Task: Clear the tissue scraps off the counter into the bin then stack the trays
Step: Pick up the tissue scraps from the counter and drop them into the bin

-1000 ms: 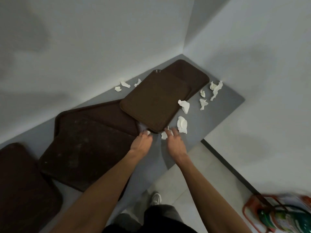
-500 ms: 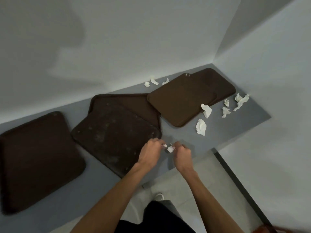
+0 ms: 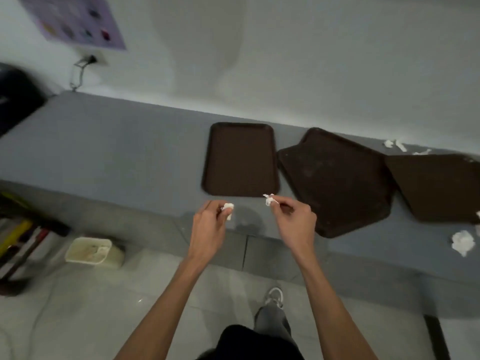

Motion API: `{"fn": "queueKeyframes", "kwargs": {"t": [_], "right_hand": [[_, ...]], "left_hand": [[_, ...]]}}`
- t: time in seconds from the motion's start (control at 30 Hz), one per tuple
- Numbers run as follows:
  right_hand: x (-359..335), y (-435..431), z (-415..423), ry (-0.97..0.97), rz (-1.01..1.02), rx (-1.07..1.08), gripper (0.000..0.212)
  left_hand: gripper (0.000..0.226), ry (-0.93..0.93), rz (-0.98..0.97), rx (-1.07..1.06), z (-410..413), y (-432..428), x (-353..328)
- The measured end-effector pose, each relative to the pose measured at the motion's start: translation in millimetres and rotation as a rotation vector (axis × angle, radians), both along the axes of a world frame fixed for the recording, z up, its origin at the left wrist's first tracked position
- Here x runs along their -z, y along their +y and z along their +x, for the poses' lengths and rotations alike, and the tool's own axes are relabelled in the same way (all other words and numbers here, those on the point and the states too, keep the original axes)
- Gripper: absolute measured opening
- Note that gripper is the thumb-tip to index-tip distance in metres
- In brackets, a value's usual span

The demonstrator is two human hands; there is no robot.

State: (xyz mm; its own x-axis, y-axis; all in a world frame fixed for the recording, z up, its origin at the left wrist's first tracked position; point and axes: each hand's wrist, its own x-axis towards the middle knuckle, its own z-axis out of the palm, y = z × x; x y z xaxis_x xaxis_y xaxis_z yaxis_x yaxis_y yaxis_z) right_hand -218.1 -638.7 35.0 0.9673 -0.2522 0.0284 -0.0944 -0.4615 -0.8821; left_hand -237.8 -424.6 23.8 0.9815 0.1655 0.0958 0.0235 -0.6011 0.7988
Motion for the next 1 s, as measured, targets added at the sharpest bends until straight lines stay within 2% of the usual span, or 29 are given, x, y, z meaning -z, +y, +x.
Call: {"fn": "queueKeyframes", "kwargs": {"t": [0.2, 0.47, 0.67, 1.0], "right_hand": [[-4, 163, -9, -0.011, 0.153, -0.345, 0.005], [34, 360, -10, 0.074, 0.186, -0.661, 0.016], [75, 493, 9, 0.118, 0.164, -0.813, 0.018], [139, 672, 36, 0.269, 0.067, -0.878, 0.013]], "left_hand": [[0.011, -0.035, -0.005, -0.33, -70, 153, -7], [0.015, 0.047, -0.094, -0.722, -124, 322, 22], [0.01, 0.134, -0.117, -0.828, -121, 441, 50], [0.008, 0.247, -0.23, -0.93, -88, 607, 88]]}}
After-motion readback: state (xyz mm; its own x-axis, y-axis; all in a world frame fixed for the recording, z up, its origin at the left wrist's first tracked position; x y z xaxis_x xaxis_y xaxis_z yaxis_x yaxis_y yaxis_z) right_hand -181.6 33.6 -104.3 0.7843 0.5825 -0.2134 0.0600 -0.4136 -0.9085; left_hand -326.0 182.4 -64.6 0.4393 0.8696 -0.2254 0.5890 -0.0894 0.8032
